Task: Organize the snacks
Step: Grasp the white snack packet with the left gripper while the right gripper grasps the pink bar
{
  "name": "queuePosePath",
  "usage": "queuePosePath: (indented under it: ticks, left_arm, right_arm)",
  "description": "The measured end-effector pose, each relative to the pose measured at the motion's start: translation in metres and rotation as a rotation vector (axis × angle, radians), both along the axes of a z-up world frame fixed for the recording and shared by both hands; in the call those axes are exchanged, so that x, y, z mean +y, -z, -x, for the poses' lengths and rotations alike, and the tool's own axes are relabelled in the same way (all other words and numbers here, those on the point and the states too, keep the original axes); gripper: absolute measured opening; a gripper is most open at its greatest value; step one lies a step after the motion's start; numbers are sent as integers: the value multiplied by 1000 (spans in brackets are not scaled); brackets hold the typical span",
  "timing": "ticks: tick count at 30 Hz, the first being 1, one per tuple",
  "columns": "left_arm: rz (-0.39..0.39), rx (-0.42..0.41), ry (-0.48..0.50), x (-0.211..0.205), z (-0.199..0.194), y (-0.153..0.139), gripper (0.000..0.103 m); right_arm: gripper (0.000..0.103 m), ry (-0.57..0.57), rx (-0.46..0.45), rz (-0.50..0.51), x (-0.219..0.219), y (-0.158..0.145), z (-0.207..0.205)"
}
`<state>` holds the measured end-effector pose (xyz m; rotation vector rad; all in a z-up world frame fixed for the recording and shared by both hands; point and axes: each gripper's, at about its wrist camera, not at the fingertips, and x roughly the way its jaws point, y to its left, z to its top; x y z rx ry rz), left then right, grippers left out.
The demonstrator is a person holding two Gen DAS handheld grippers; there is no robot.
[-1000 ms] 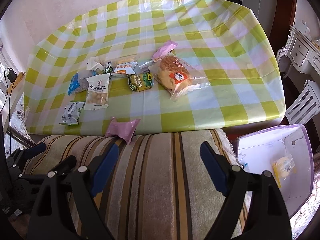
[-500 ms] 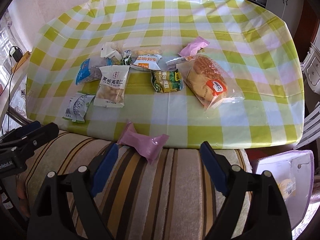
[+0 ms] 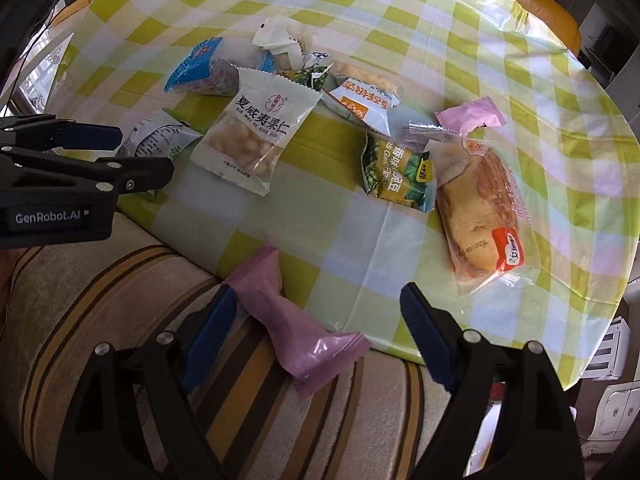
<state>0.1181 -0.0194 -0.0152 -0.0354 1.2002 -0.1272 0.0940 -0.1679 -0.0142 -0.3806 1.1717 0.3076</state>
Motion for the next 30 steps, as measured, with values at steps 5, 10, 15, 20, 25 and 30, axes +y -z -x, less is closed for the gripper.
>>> queuePosePath:
  ticks: [5, 10, 15, 20, 25, 30]
  left_arm:
    - [-19, 10, -15, 1, -5, 5, 38]
    - [-42, -19, 5, -5, -3, 1, 33]
    - [-18, -47, 2, -5, 2, -7, 33]
    - [8, -72, 25, -15, 9, -14, 33]
    - [18, -93, 41, -25, 15, -21, 32]
    - [26, -103, 70, -37, 20, -25, 32]
  right_arm:
    - [62, -26, 32, -32, 1, 4, -1]
    - [30, -12, 42, -70, -4, 2, 0]
    - [23, 33, 33, -109, -19, -2, 3]
    - [21, 89, 1, -134, -33, -9, 6]
    - [20, 137, -43, -130, -42, -17, 10]
    - [20, 171, -75, -132, -50, -24, 13]
